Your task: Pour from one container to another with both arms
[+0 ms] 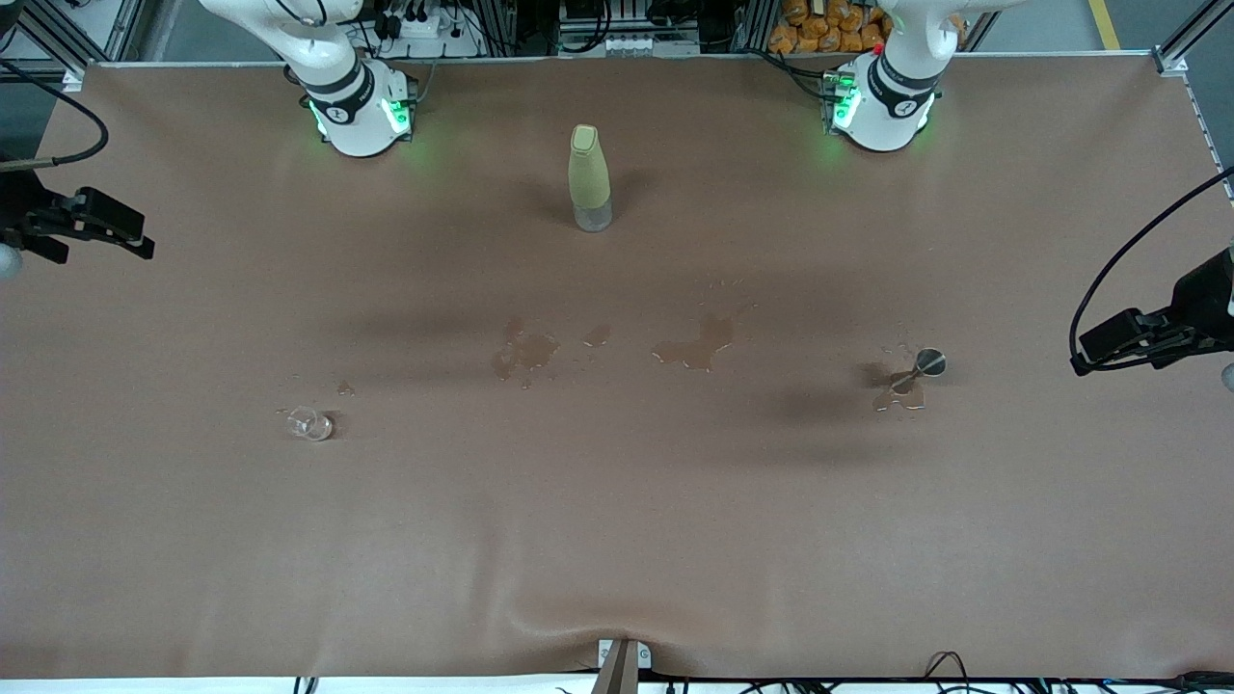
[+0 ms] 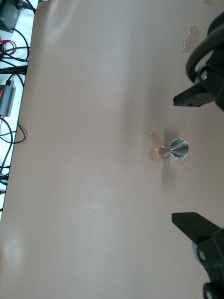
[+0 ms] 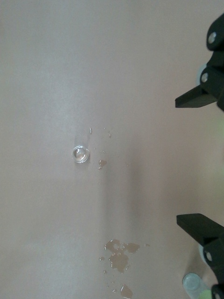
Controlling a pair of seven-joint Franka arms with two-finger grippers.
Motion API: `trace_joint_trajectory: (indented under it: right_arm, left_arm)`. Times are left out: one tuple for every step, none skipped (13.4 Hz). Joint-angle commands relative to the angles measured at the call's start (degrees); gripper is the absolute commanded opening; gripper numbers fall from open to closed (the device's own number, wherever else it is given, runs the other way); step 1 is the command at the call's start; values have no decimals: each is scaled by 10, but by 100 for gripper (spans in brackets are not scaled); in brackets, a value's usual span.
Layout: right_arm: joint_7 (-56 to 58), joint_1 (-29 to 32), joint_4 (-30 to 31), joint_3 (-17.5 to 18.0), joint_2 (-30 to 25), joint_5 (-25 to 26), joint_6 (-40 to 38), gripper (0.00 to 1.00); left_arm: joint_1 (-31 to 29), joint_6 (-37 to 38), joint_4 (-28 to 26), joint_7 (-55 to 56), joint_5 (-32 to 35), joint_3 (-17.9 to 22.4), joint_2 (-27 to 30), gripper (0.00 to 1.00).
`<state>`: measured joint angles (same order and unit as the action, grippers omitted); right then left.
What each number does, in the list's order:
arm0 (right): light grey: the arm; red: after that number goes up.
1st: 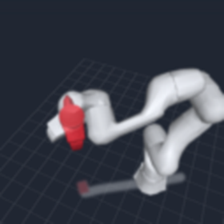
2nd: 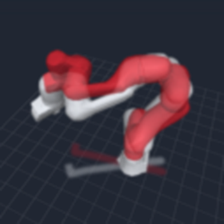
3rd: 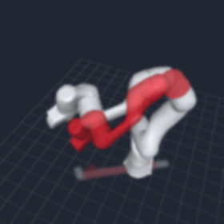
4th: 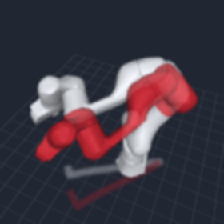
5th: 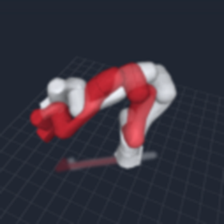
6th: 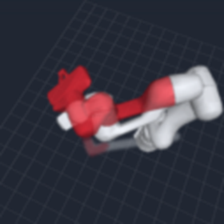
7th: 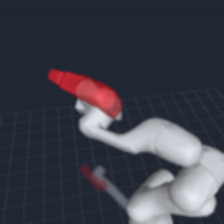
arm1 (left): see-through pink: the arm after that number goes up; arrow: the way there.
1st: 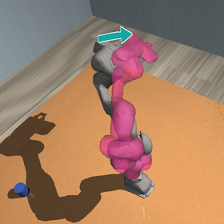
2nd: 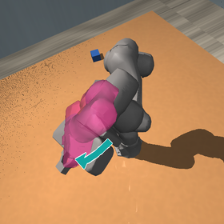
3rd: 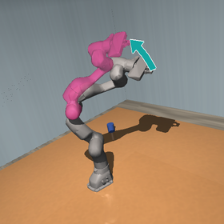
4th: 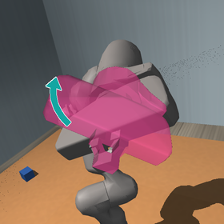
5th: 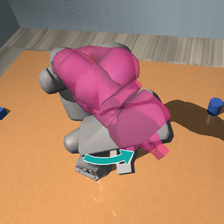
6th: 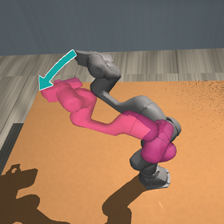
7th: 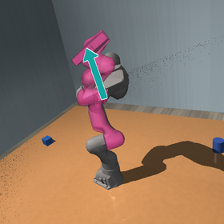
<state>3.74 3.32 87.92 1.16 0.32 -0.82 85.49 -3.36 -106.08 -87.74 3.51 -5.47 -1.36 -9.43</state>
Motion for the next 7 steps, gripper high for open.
trace_joint_trajectory:
  right_arm:
    - [-26,-4,-13,0,6,14,-7,100]
    - [-26,-4,-13,0,6,17,-7,100]
    - [-26,-3,-13,0,8,18,-8,100]
    - [-26,-4,-13,0,9,18,-8,100]
    - [-26,-3,-14,0,9,18,-8,100]
    - [-27,-3,-15,0,9,18,-7,100]
    - [-27,-6,-17,0,9,19,-8,100]
  left_arm:
    - [0,18,6,1,-3,0,4,100]
    - [0,19,7,1,-3,0,4,100]
    - [0,19,7,1,-4,0,4,100]
    - [0,19,7,1,-5,0,4,100]
    - [0,19,7,1,-3,0,4,100]
    - [1,19,7,2,-3,0,3,100]
    - [0,19,7,2,-2,-1,4,100]
